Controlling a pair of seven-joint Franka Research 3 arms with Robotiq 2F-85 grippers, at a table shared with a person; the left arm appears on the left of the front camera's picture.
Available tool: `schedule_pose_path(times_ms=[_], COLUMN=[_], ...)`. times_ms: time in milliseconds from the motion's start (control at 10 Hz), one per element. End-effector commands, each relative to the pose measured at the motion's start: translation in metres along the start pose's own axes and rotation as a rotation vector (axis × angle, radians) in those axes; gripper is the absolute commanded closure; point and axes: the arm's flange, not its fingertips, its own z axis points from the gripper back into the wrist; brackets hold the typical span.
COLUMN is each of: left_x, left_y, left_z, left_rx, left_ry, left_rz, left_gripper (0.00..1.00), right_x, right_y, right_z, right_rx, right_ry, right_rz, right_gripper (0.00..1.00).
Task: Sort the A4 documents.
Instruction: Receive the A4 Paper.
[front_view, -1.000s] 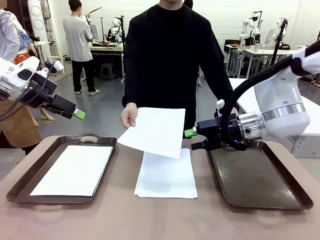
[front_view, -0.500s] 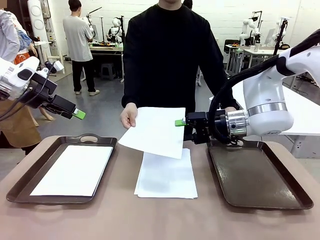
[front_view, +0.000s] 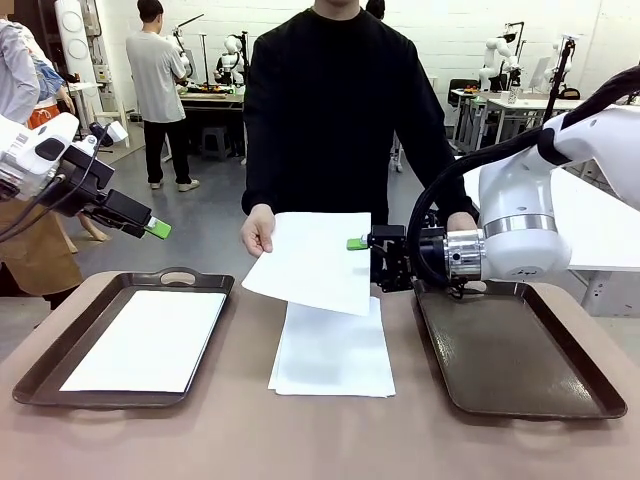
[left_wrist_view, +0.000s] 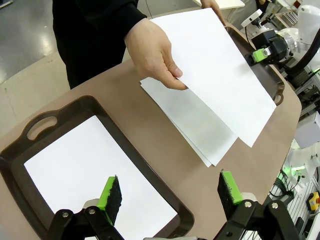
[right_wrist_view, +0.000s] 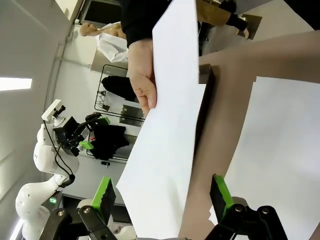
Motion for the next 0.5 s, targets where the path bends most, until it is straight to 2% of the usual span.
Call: schedule_pose_path(times_ms=[0,300,400], left_x=[0.0001,0.0001,0.0001], left_y=[-0.0002,-0.0002,-0.0002], left_z=[0.0012,0.0012,0.0012], left_rx=[-0.005,-0.005,-0.005], left_ry=[-0.006,-0.006,-0.006], left_rz=[0.000,0.000,0.000], left_gripper=[0.00,0.00,0.00], right_x=[-0.0018,-0.0013,-0.0028], right_y=[-0.0053,-0.0070,-0.0091], right_z=[-0.0076,-0.0115,-0.0140], right_rx=[0.035,0.105,0.123], right_ry=[-0.009,-0.008,-0.006], right_rz=[-0.035,-0.057,-0.067], right_gripper=[0.00,0.03,0.11])
